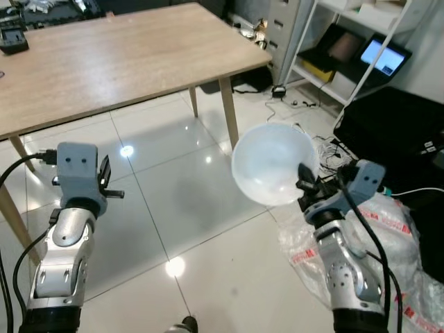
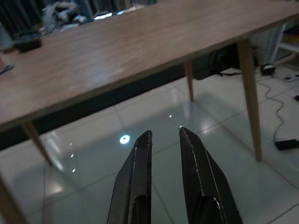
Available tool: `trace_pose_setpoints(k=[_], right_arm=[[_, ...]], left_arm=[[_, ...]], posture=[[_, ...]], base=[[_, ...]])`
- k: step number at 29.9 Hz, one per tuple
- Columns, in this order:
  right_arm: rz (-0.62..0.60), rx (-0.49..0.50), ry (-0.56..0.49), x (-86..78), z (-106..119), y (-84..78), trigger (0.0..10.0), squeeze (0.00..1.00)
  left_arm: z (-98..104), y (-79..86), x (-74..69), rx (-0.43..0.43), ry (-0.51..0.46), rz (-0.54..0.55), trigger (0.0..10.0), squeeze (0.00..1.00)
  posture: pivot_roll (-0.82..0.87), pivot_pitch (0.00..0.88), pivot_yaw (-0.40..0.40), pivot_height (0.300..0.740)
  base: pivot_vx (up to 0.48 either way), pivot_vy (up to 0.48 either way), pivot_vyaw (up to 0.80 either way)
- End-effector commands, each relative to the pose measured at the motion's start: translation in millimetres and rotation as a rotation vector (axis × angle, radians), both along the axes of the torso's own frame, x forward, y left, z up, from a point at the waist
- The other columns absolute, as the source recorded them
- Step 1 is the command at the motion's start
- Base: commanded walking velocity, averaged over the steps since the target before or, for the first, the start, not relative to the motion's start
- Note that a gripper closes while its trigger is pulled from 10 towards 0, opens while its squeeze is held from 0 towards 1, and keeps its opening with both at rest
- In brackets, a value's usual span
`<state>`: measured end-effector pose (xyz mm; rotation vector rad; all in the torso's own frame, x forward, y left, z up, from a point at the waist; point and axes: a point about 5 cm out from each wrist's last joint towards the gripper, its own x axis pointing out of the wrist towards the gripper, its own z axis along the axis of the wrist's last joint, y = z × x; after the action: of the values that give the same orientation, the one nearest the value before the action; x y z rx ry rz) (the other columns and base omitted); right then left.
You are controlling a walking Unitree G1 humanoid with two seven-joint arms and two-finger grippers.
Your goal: Setting the table
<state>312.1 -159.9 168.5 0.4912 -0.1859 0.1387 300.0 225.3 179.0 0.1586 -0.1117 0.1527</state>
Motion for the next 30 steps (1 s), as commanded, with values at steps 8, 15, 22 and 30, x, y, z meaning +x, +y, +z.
trace_pose_setpoints(k=[8, 15, 22, 30], right_arm=[[0.006, 0.011, 0.032, -2.5, -3.6, 2.8, 10.0, 0.00], [-0.016, 0.028, 0.046, -3.0, -3.4, 0.1, 10.0, 0.00], [-0.010, 0.068, 0.045, -4.6, -3.0, -2.5, 10.0, 0.00], [0.011, 0.066, 0.038, -5.7, -0.9, 1.5, 10.0, 0.00]], left_arm=[[-3.3, -3.7, -2.0, 0.000, 0.021, 0.002, 10.0, 0.00], [-3.4, -4.5, -3.2, 0.004, 0.028, 0.000, 10.0, 0.00], [-5.0, -5.2, -4.5, 0.005, 0.036, -0.001, 10.0, 0.00], [-5.9, -5.1, -6.3, 0.003, 0.043, 0.001, 10.0, 0.00]], posture=[[0.02, 0.037, 0.049, 0.740], [0.02, 0.043, 0.051, 0.740], [0.02, 0.052, 0.052, 0.740], [0.02, 0.060, 0.053, 0.740]], base=[[0.480, 0.000, 0.69], [0.480, 0.000, 0.75], [0.480, 0.000, 0.00], [0.480, 0.000, 0.00]])
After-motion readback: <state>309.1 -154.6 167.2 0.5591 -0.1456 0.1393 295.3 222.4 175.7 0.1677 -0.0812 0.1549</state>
